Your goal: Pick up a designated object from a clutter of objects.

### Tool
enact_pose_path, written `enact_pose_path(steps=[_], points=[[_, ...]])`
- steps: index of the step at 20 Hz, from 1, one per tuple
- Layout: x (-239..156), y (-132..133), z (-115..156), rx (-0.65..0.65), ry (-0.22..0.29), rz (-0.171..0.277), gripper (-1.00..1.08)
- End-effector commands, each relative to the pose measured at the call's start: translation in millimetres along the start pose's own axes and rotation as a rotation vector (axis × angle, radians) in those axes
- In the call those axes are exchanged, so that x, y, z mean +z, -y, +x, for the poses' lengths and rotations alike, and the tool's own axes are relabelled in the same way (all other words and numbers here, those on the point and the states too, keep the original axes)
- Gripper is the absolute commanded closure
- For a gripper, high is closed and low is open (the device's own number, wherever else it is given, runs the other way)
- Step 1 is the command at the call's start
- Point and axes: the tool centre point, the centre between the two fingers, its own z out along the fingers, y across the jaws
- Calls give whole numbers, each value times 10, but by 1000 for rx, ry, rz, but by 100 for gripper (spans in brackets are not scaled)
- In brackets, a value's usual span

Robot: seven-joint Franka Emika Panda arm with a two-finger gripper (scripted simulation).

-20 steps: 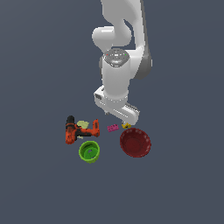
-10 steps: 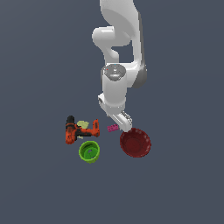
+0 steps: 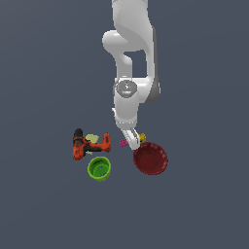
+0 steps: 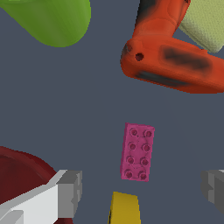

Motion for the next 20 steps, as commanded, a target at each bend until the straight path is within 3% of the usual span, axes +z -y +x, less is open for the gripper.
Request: enact_pose_path(steps=[1, 20], points=[[69, -34, -4, 43, -3, 0, -92], [347, -101, -15, 110, -6, -1, -92]])
